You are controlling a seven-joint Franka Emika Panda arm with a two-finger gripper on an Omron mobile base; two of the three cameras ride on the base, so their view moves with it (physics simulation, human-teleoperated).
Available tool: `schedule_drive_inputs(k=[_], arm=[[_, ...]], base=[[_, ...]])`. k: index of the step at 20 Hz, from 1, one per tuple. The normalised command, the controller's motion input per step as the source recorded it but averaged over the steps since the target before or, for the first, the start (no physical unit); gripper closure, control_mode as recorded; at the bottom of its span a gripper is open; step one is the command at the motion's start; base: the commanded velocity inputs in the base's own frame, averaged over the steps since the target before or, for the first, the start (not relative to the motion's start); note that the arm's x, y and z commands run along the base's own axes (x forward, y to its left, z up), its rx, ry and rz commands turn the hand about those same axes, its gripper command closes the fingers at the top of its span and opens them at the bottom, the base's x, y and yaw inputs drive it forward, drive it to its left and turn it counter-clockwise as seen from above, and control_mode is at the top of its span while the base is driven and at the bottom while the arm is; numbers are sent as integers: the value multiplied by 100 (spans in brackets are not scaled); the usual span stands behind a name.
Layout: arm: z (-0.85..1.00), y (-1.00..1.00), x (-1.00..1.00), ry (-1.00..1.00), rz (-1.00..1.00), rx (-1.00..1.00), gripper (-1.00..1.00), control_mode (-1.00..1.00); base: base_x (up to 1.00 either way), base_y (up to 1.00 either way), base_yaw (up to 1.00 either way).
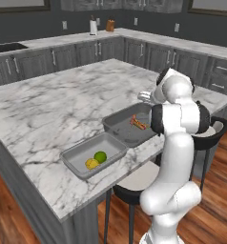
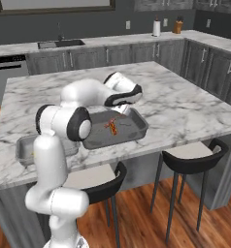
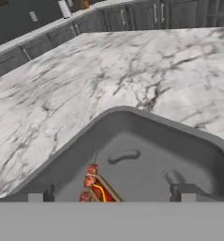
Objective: Place the cold items (lemon and lime) from the fridge in one tupperware on the dining counter. Place the warm items (hot dog and kebab skewer) in the stove area in another tupperware.
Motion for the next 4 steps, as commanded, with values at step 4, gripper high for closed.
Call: schedule_drive_inputs(k=[4], arm=[[64, -44, -100, -19, 2, -13, -100, -100]], base=[[0, 0, 0]])
